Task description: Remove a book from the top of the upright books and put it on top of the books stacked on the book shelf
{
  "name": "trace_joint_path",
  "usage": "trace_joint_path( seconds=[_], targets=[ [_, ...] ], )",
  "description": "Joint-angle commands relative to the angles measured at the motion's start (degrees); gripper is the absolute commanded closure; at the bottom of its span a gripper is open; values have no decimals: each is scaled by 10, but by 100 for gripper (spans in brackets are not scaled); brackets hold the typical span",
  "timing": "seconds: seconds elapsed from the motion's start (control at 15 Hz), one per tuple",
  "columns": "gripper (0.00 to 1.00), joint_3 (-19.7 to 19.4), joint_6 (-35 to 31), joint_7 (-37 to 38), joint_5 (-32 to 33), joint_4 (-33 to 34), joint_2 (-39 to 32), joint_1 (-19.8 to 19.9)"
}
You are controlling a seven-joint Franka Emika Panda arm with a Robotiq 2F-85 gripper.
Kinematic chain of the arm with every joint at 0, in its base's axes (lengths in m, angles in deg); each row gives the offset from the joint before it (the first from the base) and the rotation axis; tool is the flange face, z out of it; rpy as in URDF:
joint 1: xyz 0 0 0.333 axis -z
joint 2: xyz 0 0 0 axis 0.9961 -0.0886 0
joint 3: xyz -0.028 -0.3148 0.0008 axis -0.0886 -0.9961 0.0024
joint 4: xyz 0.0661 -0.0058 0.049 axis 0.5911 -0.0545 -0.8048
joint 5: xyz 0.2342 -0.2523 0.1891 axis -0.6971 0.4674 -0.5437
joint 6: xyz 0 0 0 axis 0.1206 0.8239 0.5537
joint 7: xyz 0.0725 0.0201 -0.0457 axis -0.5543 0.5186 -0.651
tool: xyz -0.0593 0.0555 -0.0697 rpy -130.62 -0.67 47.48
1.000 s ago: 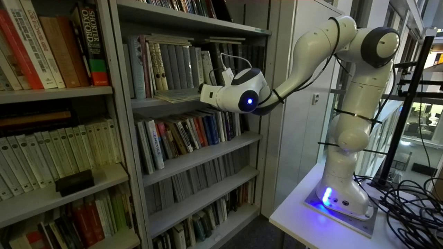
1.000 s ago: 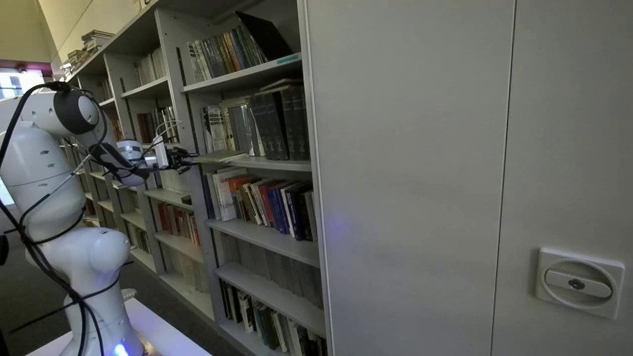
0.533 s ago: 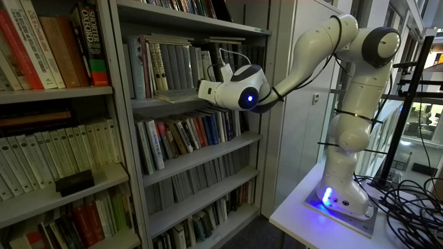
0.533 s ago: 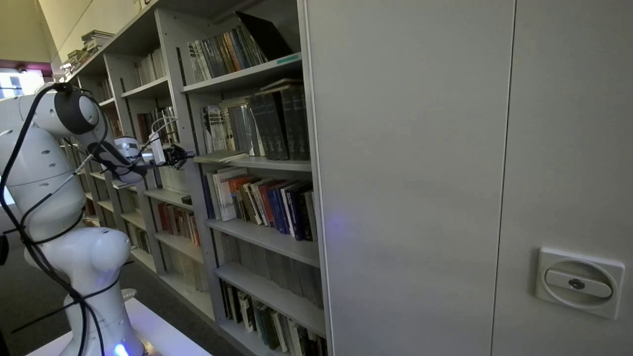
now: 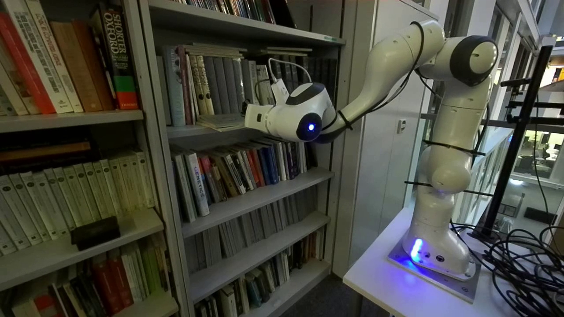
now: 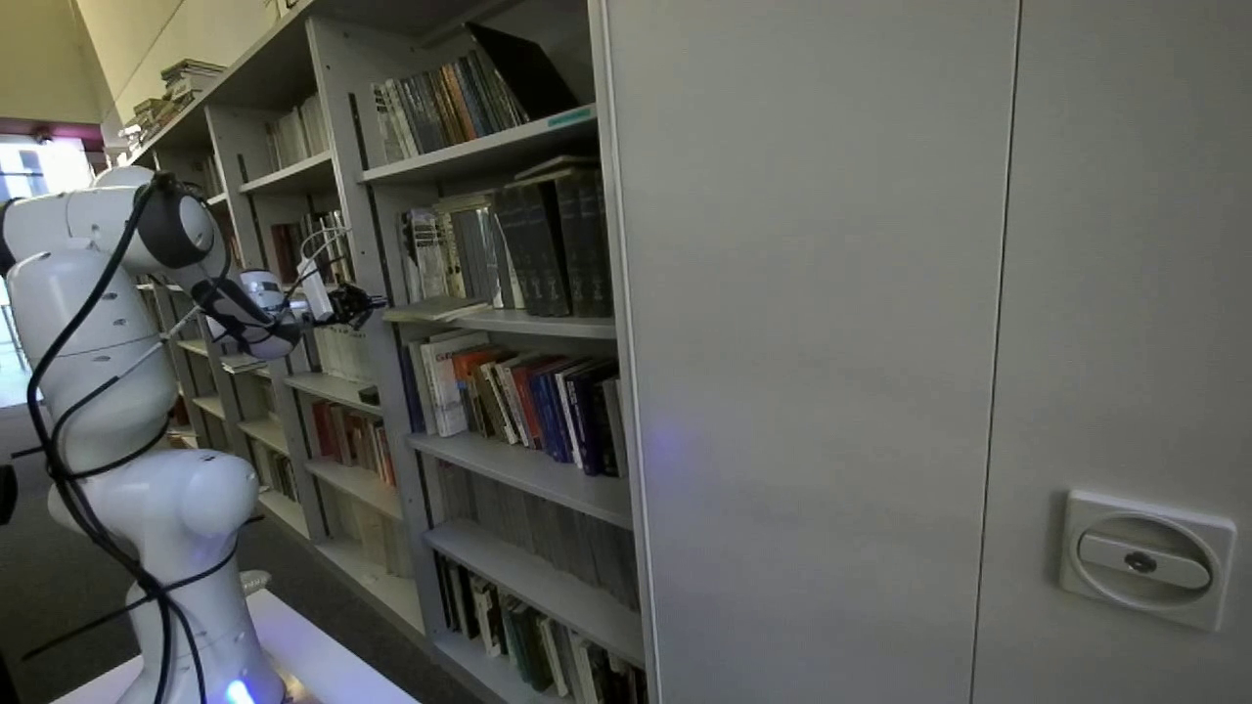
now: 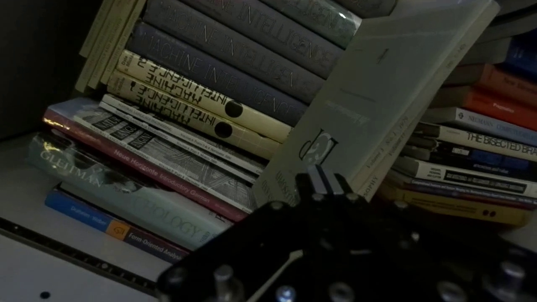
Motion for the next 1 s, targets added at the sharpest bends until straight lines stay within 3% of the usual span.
trace_joint_path(
  seconds=[0.0, 0.93],
  targets=[
    [100, -8, 19, -17, 11, 19, -27, -12],
    [99, -12, 0, -3, -2, 6, -31, -12]
  ],
)
